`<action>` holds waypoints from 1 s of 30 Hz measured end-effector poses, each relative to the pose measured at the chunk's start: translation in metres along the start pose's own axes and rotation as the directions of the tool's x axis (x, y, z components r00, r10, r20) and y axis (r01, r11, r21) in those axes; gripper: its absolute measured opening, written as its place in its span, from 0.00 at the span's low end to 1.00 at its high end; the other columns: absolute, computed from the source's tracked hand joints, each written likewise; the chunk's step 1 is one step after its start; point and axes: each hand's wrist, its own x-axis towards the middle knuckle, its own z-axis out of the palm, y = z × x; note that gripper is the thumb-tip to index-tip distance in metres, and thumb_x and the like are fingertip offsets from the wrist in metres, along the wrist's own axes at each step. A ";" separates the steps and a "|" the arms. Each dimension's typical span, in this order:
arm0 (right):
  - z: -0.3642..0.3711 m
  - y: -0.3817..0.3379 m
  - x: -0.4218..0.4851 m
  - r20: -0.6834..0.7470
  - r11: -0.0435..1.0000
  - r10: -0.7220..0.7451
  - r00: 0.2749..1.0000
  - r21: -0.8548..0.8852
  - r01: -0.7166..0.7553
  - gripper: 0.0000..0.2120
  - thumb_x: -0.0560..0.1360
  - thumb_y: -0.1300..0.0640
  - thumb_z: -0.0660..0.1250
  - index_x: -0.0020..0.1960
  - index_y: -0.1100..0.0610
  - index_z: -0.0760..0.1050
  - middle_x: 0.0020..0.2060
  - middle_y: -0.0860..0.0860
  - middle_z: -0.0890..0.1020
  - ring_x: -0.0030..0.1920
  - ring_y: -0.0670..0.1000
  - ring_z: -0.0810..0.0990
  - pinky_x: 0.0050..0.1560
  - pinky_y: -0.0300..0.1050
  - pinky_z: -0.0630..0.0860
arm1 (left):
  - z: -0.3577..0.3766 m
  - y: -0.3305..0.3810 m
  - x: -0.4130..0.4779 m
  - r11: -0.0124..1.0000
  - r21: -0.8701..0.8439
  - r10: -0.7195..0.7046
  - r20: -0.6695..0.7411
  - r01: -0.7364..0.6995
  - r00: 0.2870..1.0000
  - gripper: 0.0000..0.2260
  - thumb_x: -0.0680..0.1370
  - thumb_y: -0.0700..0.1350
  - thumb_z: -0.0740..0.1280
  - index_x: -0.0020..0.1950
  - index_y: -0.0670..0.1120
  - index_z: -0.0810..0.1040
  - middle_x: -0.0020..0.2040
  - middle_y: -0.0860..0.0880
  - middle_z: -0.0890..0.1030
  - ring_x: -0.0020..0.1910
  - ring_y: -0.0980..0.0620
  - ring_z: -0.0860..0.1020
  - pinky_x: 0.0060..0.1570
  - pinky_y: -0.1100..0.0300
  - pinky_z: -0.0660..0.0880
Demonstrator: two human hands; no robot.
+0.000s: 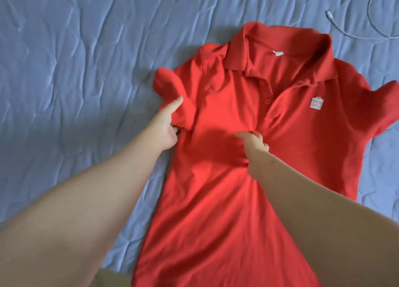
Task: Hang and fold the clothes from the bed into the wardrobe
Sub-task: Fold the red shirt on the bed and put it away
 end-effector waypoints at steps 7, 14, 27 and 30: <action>-0.006 0.001 0.025 0.103 0.993 0.104 0.989 0.041 -0.109 0.44 0.48 0.36 0.71 0.63 0.46 0.70 0.64 0.51 0.71 0.60 0.57 0.75 0.52 0.52 0.68 | -0.063 0.018 0.030 0.920 0.059 0.385 -0.313 -0.387 0.868 0.07 0.70 0.36 0.72 0.43 0.47 0.80 0.30 0.55 0.82 0.41 0.49 0.79 0.47 0.51 0.78; -0.034 -0.008 0.033 0.056 0.977 0.210 0.976 0.017 -0.212 0.21 0.66 0.42 0.69 0.55 0.46 0.69 0.57 0.50 0.68 0.54 0.52 0.68 0.45 0.50 0.70 | -0.039 0.062 0.033 0.981 0.126 0.155 -0.046 -0.148 0.987 0.16 0.69 0.46 0.73 0.55 0.43 0.80 0.48 0.45 0.84 0.45 0.50 0.83 0.50 0.54 0.79; -0.030 -0.017 0.030 0.083 0.969 0.240 0.967 0.033 -0.244 0.29 0.65 0.39 0.69 0.64 0.45 0.70 0.65 0.50 0.66 0.55 0.53 0.68 0.46 0.51 0.67 | 0.014 0.052 -0.007 0.657 0.738 0.684 -0.496 -0.155 0.535 0.15 0.81 0.44 0.54 0.65 0.38 0.64 0.65 0.37 0.72 0.63 0.38 0.72 0.56 0.50 0.68; -0.033 -0.019 0.024 0.132 0.966 0.238 0.962 0.070 -0.249 0.27 0.66 0.40 0.68 0.63 0.45 0.71 0.65 0.50 0.67 0.52 0.52 0.68 0.43 0.47 0.67 | 0.053 0.031 -0.033 0.376 0.907 0.840 -0.249 -0.188 0.481 0.13 0.81 0.46 0.54 0.63 0.41 0.65 0.63 0.41 0.73 0.59 0.38 0.73 0.50 0.48 0.69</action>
